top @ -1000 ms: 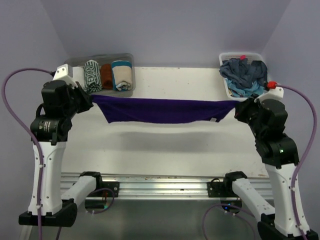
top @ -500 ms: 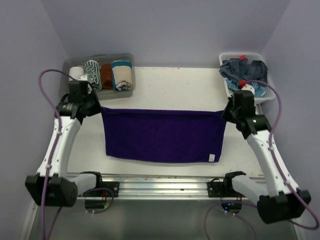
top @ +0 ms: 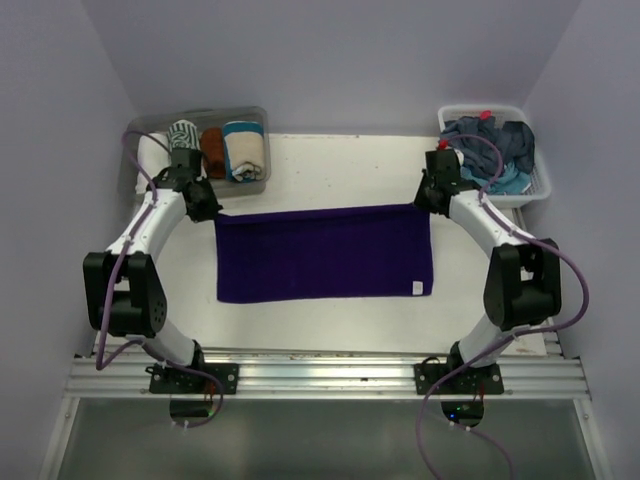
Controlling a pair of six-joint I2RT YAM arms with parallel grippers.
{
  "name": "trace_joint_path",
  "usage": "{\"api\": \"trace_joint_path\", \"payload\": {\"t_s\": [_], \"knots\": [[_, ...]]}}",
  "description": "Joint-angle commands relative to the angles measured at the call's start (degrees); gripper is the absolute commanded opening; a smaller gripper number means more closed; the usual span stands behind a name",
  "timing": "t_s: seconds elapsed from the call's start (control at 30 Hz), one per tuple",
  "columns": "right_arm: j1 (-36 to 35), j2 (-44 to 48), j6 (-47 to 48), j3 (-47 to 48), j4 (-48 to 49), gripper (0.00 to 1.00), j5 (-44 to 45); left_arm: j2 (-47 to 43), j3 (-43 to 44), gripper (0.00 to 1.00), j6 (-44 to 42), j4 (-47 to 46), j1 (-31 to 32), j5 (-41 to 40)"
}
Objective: Roll the towels
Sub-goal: Fold the towel
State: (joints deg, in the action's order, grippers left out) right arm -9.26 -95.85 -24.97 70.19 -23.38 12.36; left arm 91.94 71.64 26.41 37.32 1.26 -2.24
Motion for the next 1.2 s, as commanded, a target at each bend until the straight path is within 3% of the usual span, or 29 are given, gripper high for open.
{"api": "trace_joint_path", "payload": {"t_s": [0.0, 0.33, 0.57, 0.87, 1.17], "knots": [[0.56, 2.42, -0.6, 1.36, 1.67, 0.0, -0.75, -1.58, -0.43, 0.0, 0.04, -2.17, -0.64, -1.27], [0.56, 19.11, -2.27, -16.38, -6.5, 0.0, -2.52, -14.14, -13.27, 0.0, 0.3, 1.96, -0.64, 1.98], [0.56, 28.35, -4.47, -23.43, -11.25, 0.0, -2.42, -18.9, -22.05, 0.0, 3.02, 2.41, -0.64, 4.53], [0.47, 30.37, -8.07, -30.55, -10.82, 0.0, -6.29, -20.31, -28.3, 0.0, 5.93, 3.46, -0.64, 5.4], [0.47, 30.2, -8.69, -32.93, -9.85, 0.0, -7.08, -22.33, -28.74, 0.0, 7.34, 4.78, -0.64, 4.61]]}}
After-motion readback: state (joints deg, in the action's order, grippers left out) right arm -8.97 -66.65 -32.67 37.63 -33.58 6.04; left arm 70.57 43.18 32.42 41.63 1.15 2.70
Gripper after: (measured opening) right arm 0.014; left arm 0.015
